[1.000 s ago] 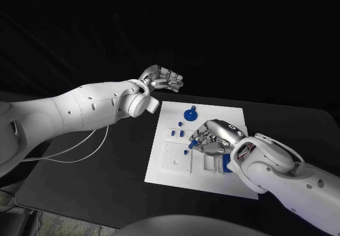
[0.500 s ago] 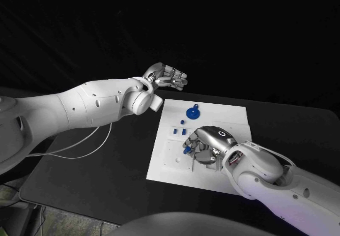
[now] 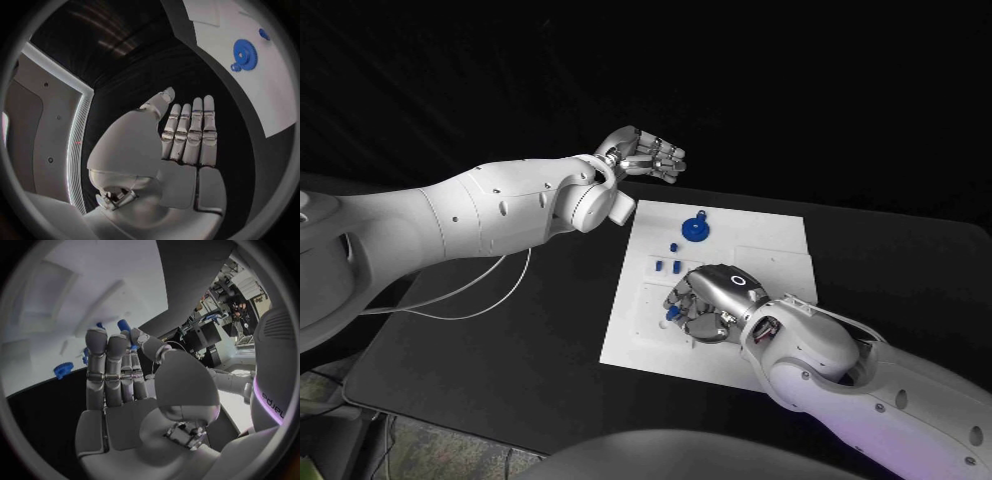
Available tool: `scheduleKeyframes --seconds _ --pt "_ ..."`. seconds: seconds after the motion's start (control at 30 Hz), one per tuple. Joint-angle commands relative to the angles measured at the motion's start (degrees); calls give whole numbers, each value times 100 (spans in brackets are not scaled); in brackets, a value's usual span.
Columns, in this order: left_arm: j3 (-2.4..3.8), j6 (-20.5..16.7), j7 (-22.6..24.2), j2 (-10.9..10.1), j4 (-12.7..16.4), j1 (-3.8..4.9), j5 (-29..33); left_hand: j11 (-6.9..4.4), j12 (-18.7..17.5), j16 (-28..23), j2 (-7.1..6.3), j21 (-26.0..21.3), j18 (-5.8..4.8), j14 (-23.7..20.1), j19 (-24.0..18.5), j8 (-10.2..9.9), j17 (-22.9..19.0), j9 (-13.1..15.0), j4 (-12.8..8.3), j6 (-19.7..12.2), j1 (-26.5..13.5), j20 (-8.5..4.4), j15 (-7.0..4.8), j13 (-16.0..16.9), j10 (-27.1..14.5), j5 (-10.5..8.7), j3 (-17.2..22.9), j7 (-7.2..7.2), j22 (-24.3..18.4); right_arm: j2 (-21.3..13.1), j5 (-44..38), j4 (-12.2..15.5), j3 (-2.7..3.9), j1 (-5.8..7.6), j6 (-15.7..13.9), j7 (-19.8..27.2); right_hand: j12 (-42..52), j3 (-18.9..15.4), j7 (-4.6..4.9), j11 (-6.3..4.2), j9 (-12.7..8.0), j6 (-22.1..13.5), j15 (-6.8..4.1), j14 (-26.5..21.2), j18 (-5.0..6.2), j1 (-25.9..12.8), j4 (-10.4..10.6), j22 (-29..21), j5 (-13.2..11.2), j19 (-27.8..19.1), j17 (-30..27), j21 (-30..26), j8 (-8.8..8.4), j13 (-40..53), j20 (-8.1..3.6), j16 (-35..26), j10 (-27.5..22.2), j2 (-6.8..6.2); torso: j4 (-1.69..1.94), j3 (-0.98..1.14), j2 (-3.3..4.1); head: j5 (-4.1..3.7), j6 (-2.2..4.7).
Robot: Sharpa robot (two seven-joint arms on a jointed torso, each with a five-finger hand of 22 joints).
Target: Assemble the parts on the task board
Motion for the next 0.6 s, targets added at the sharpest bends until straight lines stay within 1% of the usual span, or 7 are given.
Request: scheduleKeyframes --seconds 0.03,0.23,0.6 --pt "3 79 37 13 13 5 27 -1 13 -17 -15 -30 85 -20 25 9 -6 6 19 -25 -18 -12 -24 -6 11 -6 18 1 6 34 -141 -25 -12 -7 -35 71 -23 25 -29 0 98 79 -28 1 69 -1 0 6 -18 257 8 -5 20 -3 -38 -26 39 19 0 -4 1 11 -12" --pt "3 82 35 14 11 5 27 -1 13 -17 -15 -30 85 -20 25 9 -6 6 19 -25 -18 -12 -24 -6 11 -6 18 1 6 82 -132 -55 -37 -20 -28 92 -27 21 -28 0 98 79 -29 2 70 -4 0 7 -21 258 12 -14 20 -4 -38 -27 42 25 -2 -5 -3 25 -24" --pt "2 90 32 15 10 5 27 -1 13 -17 -15 -30 85 -20 25 9 -6 6 19 -25 -18 -12 -24 -6 11 -6 18 1 6 159 -121 -95 -61 -63 -24 121 -30 14 -28 0 99 78 -31 2 73 -5 -4 2 -22 259 11 -27 20 -5 -40 -31 42 27 -3 -2 0 31 -29"
